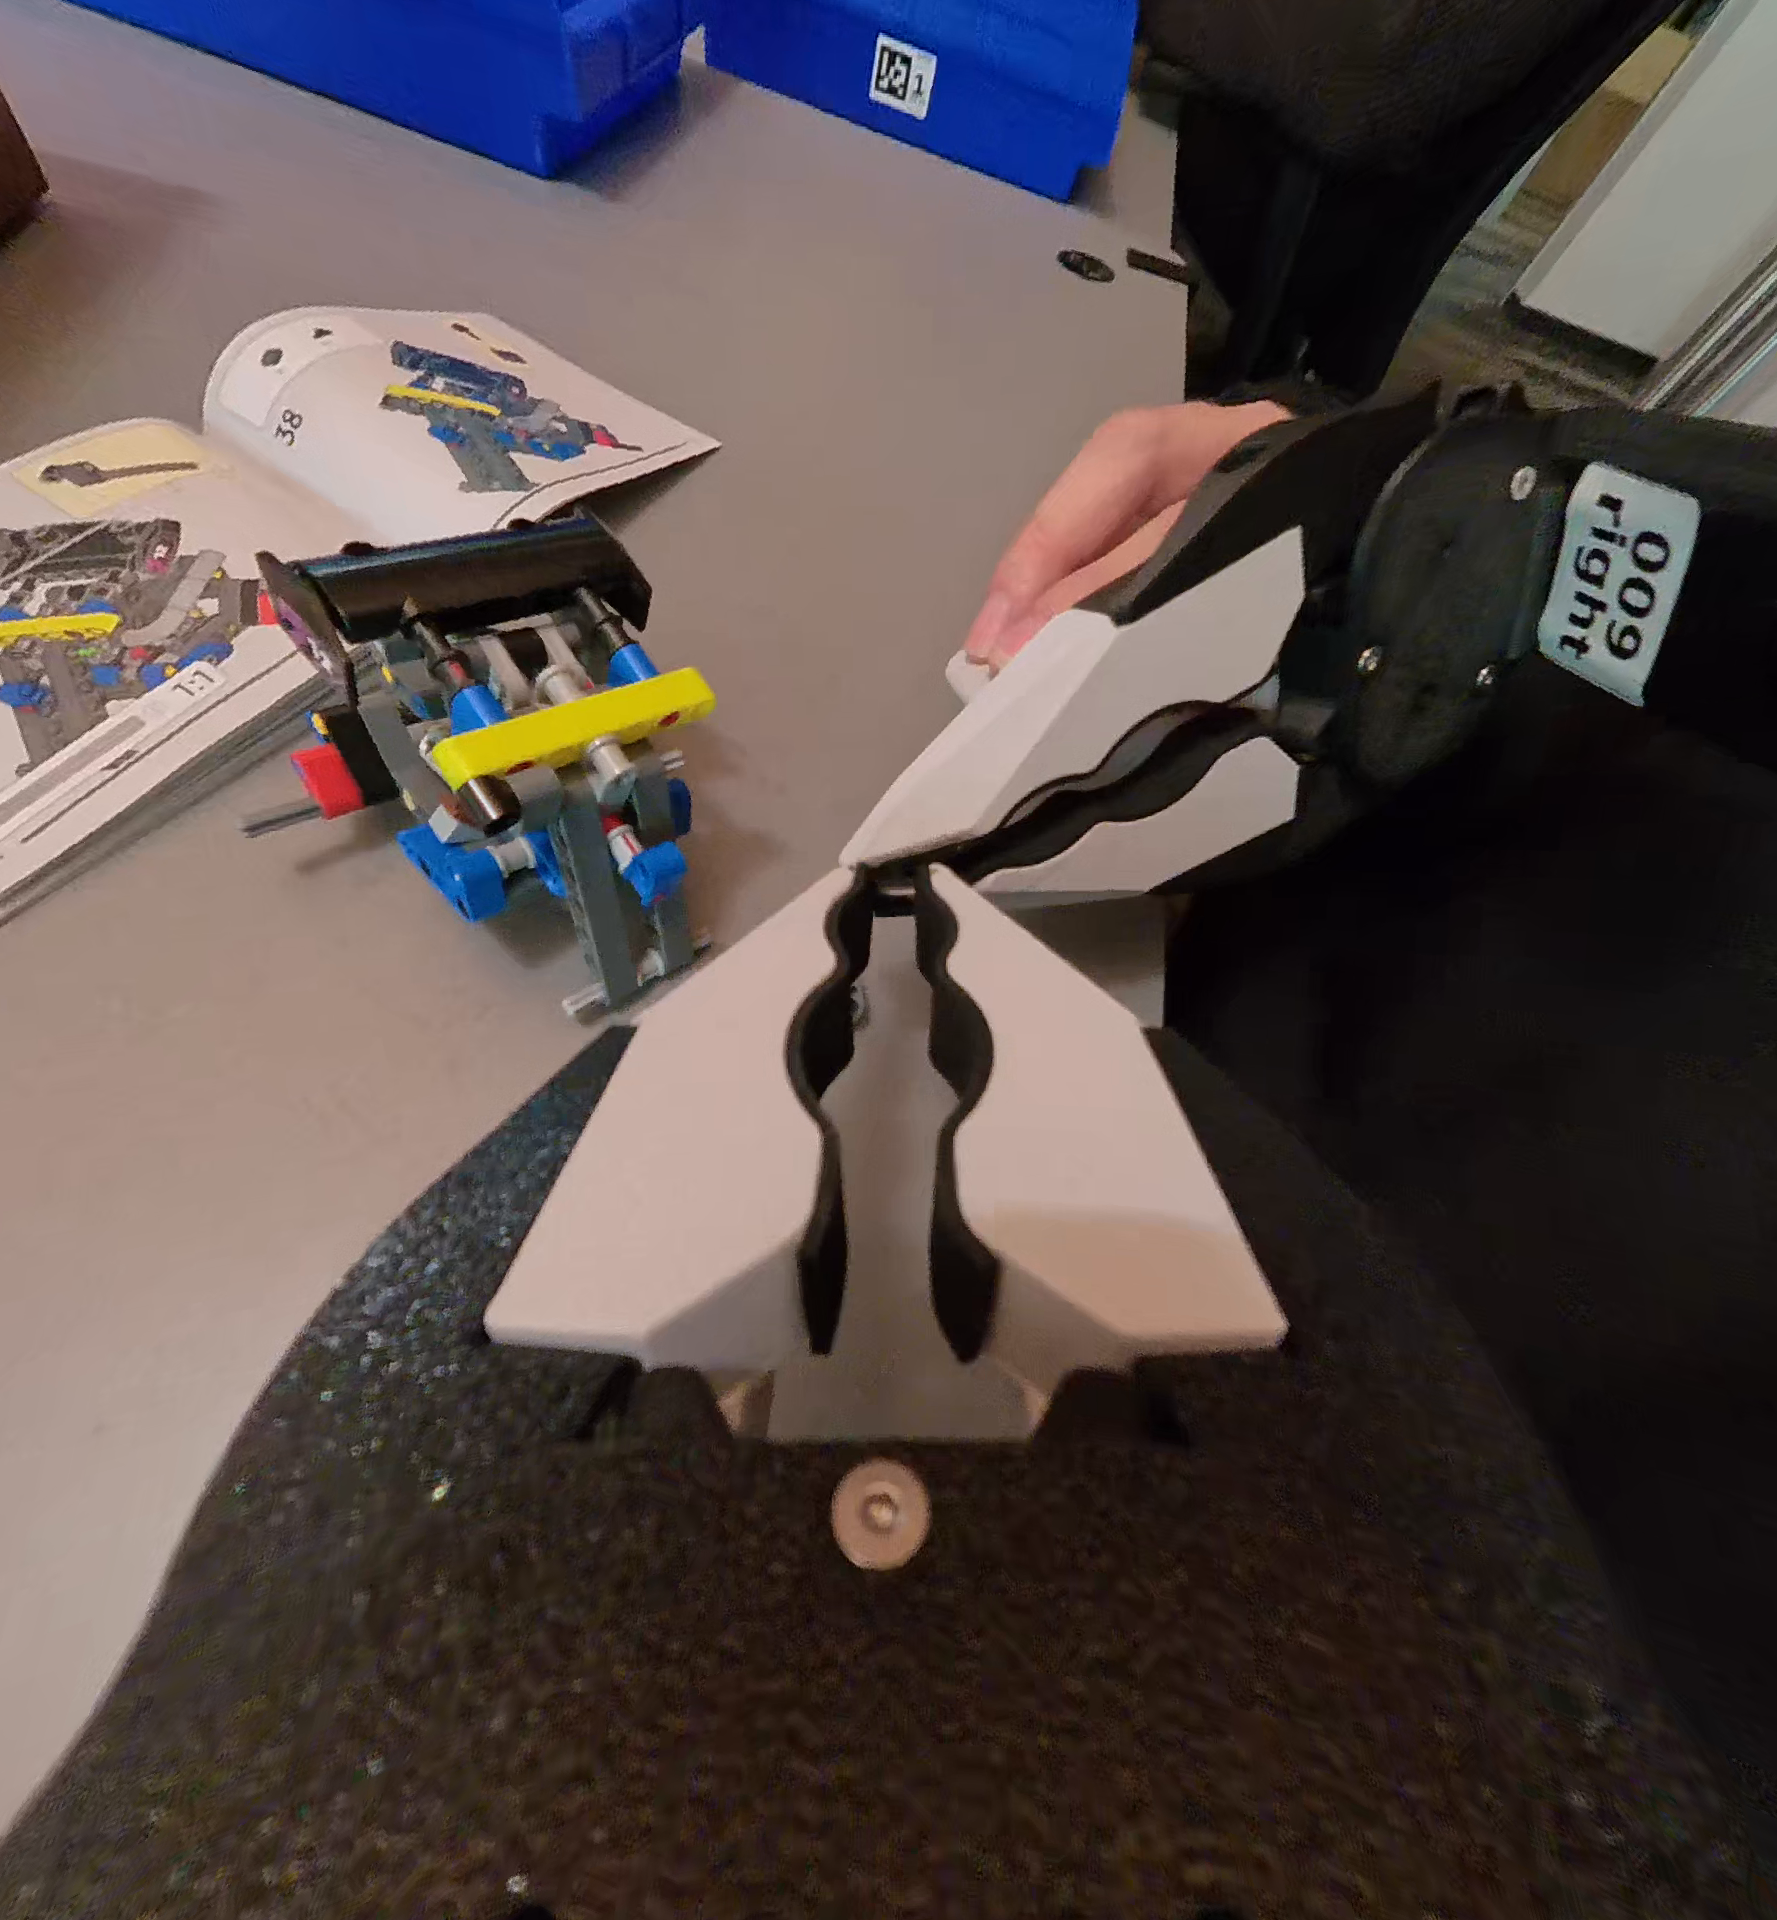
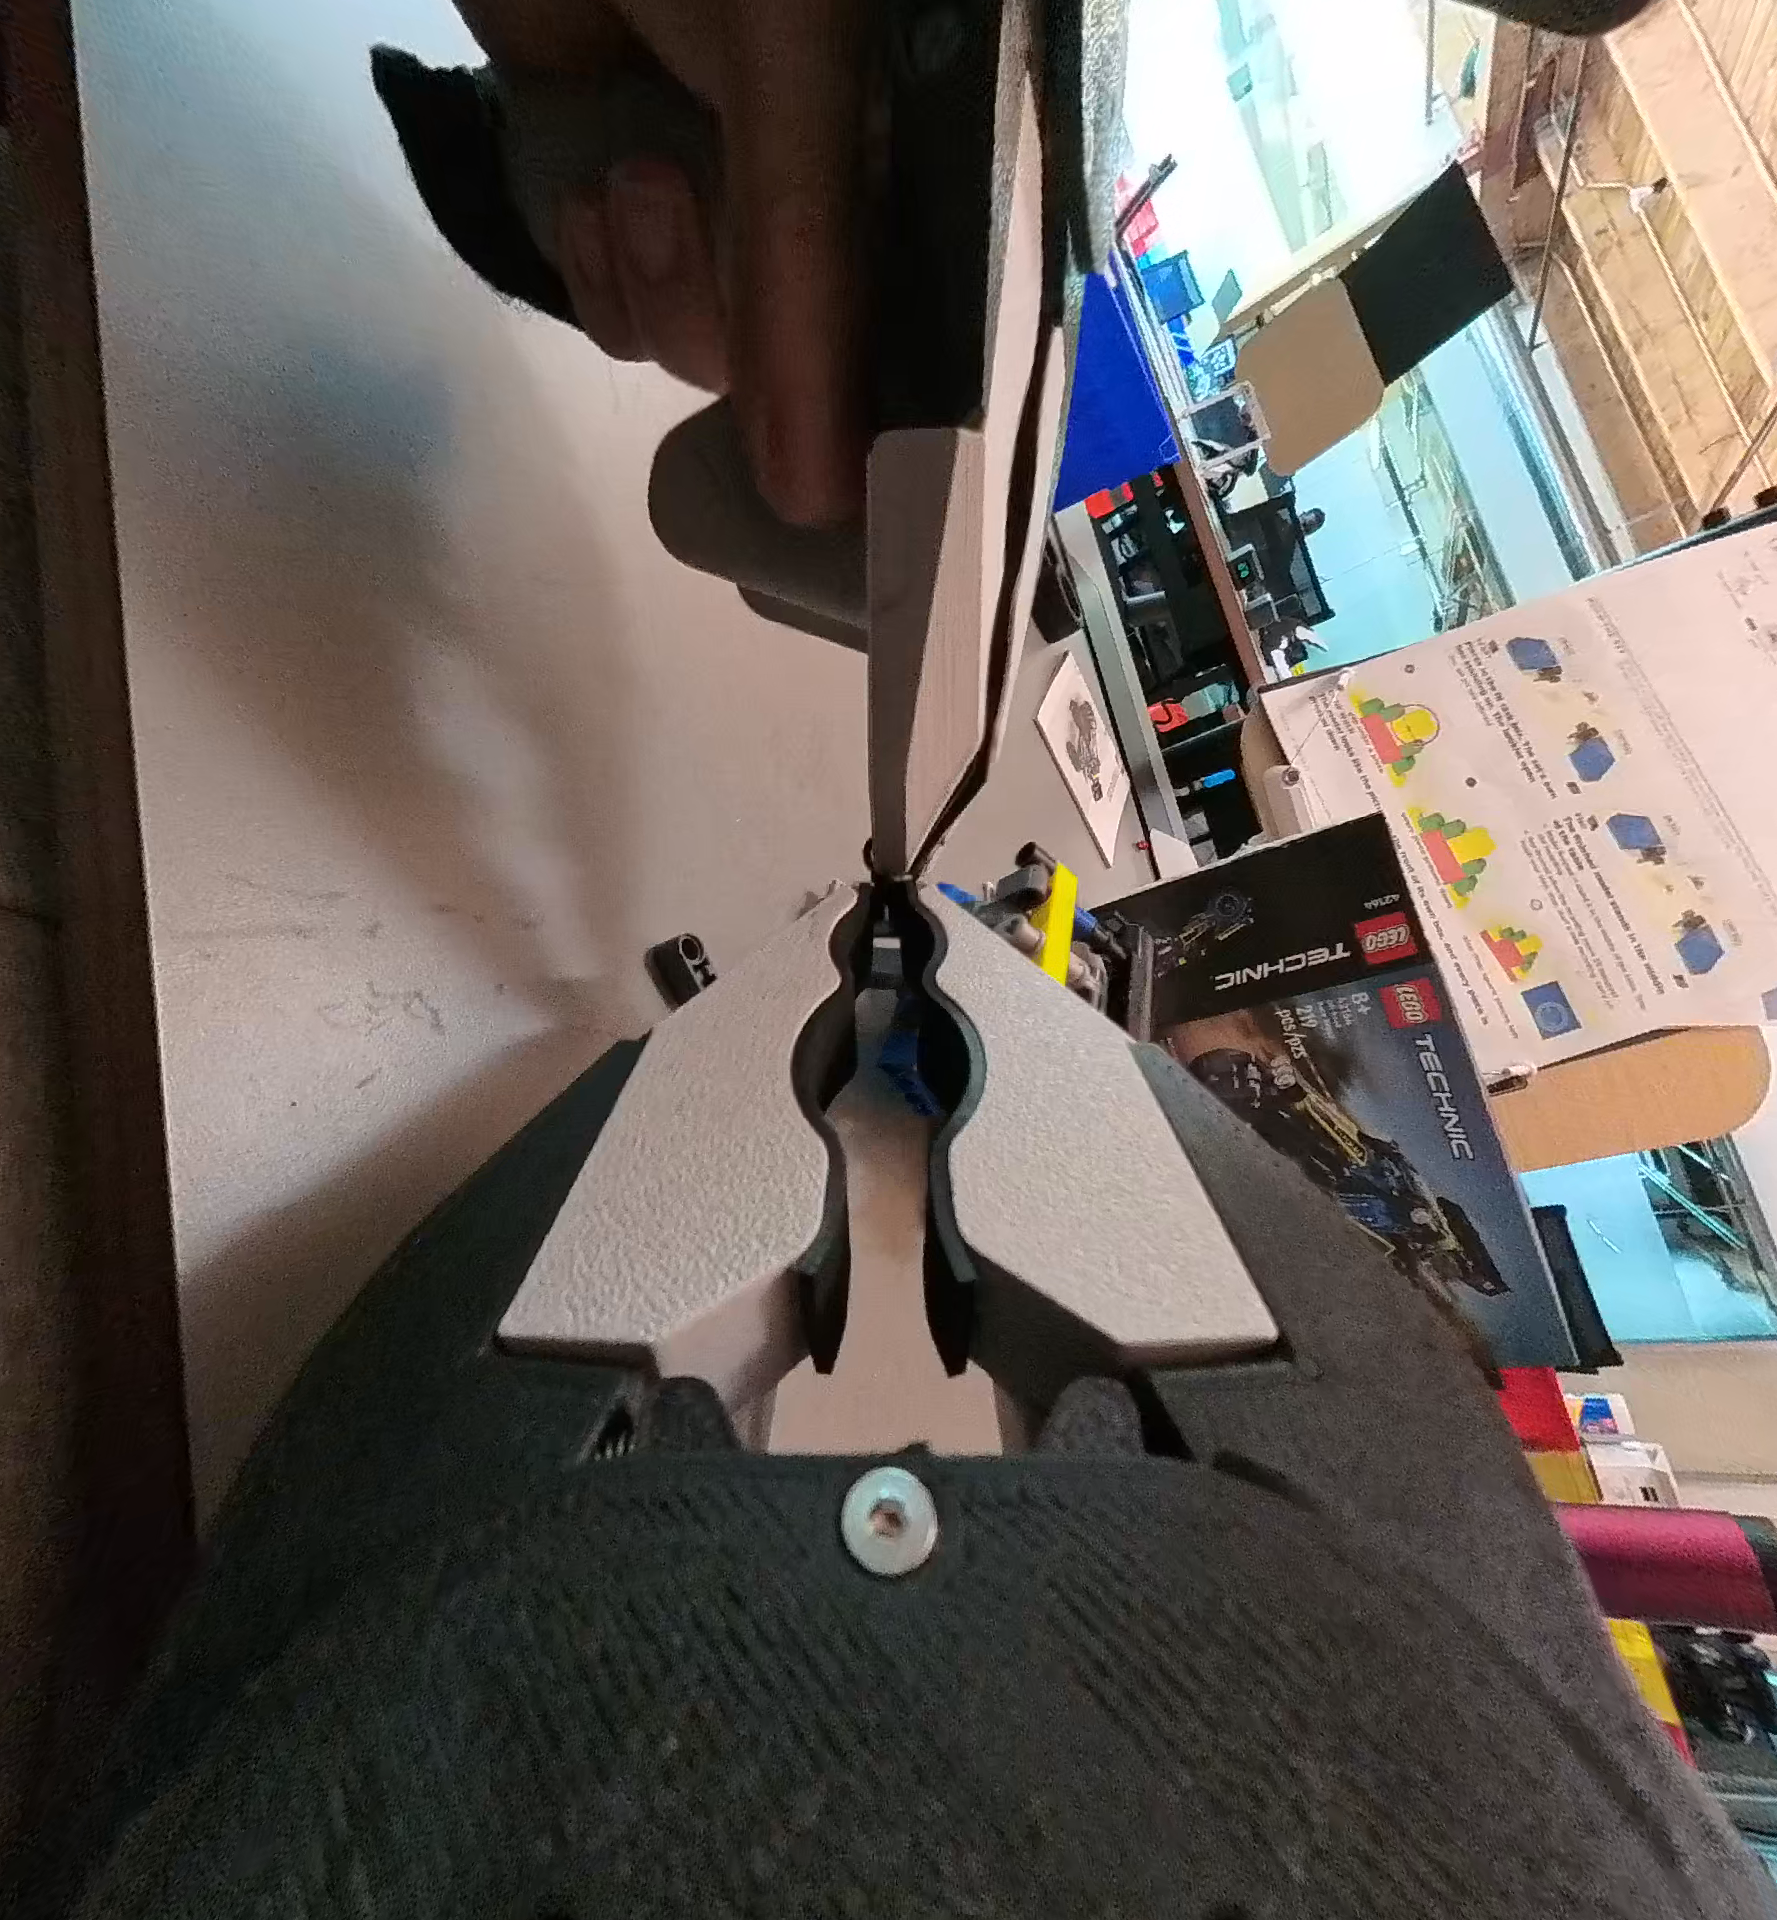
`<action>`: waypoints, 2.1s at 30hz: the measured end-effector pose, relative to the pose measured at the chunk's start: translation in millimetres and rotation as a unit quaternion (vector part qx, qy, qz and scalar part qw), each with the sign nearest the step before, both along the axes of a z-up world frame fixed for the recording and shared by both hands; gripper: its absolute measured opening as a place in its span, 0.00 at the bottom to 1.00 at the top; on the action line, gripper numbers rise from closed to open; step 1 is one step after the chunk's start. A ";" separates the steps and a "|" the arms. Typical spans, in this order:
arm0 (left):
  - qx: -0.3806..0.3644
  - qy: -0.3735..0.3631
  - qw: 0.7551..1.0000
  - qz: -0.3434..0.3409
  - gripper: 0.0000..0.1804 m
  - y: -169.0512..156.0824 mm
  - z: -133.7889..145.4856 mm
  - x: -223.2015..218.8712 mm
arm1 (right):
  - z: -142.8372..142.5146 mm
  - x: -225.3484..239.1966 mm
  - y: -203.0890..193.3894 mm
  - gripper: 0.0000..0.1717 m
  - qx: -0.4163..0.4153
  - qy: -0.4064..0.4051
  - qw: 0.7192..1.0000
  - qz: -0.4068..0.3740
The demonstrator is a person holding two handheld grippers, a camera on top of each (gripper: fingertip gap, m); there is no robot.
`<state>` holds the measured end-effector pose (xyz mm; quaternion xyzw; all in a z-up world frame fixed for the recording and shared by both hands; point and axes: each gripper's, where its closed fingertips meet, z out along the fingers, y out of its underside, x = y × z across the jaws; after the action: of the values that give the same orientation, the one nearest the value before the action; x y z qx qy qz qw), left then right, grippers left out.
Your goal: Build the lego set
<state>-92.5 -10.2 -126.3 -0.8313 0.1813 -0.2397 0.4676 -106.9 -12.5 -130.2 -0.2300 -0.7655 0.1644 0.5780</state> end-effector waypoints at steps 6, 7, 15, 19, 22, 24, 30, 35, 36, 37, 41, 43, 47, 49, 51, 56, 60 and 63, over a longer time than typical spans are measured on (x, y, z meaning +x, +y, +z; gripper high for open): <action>-0.010 0.073 0.997 -0.016 0.03 -3.1 -11.8 -6.7 | -32.0 13.6 5.1 0.03 -0.121 -0.126 0.984 0.033; -0.016 0.089 0.996 -0.026 0.03 -4.5 -15.0 -7.6 | -42.1 19.7 5.0 0.05 -0.155 -0.173 0.972 0.041; -0.068 0.175 0.978 -0.089 0.03 -3.7 -32.5 -3.4 | -48.2 11.5 7.2 0.11 -0.254 -0.249 0.932 0.065; -0.103 0.201 0.968 -0.108 0.03 -6.4 -36.1 -3.9 | -48.5 9.3 2.4 0.10 -0.255 -0.255 0.929 0.083; -0.124 0.220 0.960 -0.124 0.03 -8.5 -38.6 -3.9 | -48.5 8.6 1.6 0.09 -0.252 -0.253 0.930 0.084; -0.134 0.235 0.954 -0.128 0.02 -7.9 -41.0 -5.5 | -49.6 9.3 -2.4 0.04 -0.251 -0.260 0.928 0.090; -0.165 0.265 0.939 -0.147 0.02 -8.6 -44.7 -5.8 | -50.1 7.9 -4.3 0.04 -0.254 -0.263 0.926 0.090; -0.180 0.304 0.921 -0.163 0.03 -7.9 -47.3 -6.9 | -50.4 8.1 -4.6 0.03 -0.258 -0.267 0.924 0.091; -0.183 0.311 0.917 -0.168 0.03 -7.8 -47.3 -6.8 | -50.5 8.2 -4.6 0.03 -0.258 -0.267 0.924 0.091; -0.186 0.319 0.913 -0.173 0.03 -7.8 -47.3 -6.7 | -50.4 8.2 -4.6 0.03 -0.259 -0.268 0.923 0.091; -0.193 0.354 0.895 -0.192 0.03 -6.6 -46.8 -5.6 | -50.4 8.4 -4.3 0.03 -0.260 -0.269 0.923 0.090; -0.194 0.362 0.891 -0.196 0.03 -6.4 -46.7 -5.2 | -50.5 8.5 -4.3 0.03 -0.262 -0.271 0.922 0.090; -0.191 0.350 0.897 -0.193 0.02 -5.4 -46.5 -3.3 | -50.6 9.4 -3.9 0.03 -0.273 -0.278 0.917 0.089; -0.188 0.344 0.901 -0.188 0.02 -4.9 -46.4 -2.5 | -50.7 9.5 -3.8 0.03 -0.272 -0.277 0.918 0.089; -0.189 0.341 0.903 -0.181 0.02 -4.3 -46.2 -1.7 | -50.7 9.5 -3.8 0.03 -0.271 -0.276 0.918 0.089; -0.192 0.349 0.901 -0.174 0.02 -3.6 -46.2 -0.5 | -50.7 9.5 -3.8 0.03 -0.274 -0.279 0.916 0.089; -0.187 0.317 0.915 -0.164 0.03 -3.6 -46.2 -0.5 | -50.7 9.6 -3.8 0.03 -0.271 -0.277 0.918 0.089; -0.181 0.315 0.916 -0.168 0.03 -2.8 -46.3 0.7 | -50.7 9.6 -3.8 0.03 -0.273 -0.278 0.917 0.090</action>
<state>-91.7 -13.0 -172.6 -0.8913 0.4100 -0.0688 0.1809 -97.3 -16.3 -180.9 -0.3456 -0.8380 0.3474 0.2398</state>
